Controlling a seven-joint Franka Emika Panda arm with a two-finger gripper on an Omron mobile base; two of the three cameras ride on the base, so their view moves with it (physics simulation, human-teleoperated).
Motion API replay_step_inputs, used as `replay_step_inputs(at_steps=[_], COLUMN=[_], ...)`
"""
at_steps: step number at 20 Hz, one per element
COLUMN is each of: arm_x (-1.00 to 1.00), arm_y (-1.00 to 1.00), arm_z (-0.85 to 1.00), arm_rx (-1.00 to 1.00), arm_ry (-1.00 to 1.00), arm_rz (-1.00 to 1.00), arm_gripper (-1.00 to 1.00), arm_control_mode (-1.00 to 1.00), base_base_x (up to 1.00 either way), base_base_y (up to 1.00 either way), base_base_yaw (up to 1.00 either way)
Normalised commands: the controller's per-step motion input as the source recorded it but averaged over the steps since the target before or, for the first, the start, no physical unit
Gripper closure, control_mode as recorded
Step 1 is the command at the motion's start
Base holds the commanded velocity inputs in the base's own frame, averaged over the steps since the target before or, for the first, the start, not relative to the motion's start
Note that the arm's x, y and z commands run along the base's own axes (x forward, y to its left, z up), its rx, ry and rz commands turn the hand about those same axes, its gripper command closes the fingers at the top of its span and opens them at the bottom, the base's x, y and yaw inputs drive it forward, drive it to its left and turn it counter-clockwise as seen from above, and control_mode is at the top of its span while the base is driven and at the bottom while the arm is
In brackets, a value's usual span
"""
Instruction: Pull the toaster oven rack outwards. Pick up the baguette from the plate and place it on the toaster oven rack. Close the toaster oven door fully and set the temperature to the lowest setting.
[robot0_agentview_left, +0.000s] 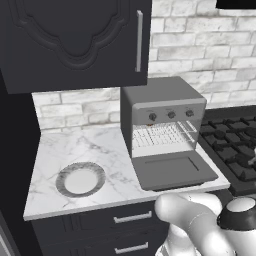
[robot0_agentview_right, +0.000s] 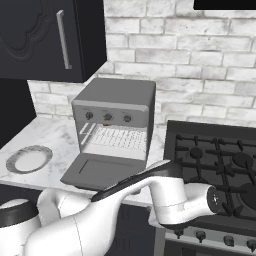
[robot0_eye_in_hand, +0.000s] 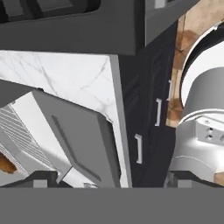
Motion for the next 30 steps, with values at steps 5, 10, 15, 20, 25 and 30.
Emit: replay_step_inputs(at_steps=[5, 10, 15, 20, 25, 30], arm_x=[0.04, 0.14, 0.16, 0.19, 0.28, 0.26], arm_y=[0.0, 0.0, 0.0, 0.0, 0.01, 0.0], arm_z=[-0.26, -0.32, -0.4, -0.26, -0.12, -0.08], arm_rx=[0.01, 0.01, 0.09, 0.09, 0.03, 0.03], arm_ry=[0.08, 0.1, 0.1, 0.11, 0.17, 0.16], arm_rz=[-0.01, -0.04, -0.05, -0.03, 0.0, 0.0], arm_gripper=[-1.0, -1.0, -1.0, -1.0, -1.0, -1.0], arm_control_mode=[-1.0, -1.0, -1.0, -1.0, -1.0, -1.0], base_base_x=[0.0, 0.0, 0.0, 0.0, 0.0, 0.0], base_base_y=[0.0, 0.0, 0.0, 0.0, 0.0, 0.0], base_base_yaw=[0.0, 0.0, 0.0, 0.0, 0.0, 0.0])
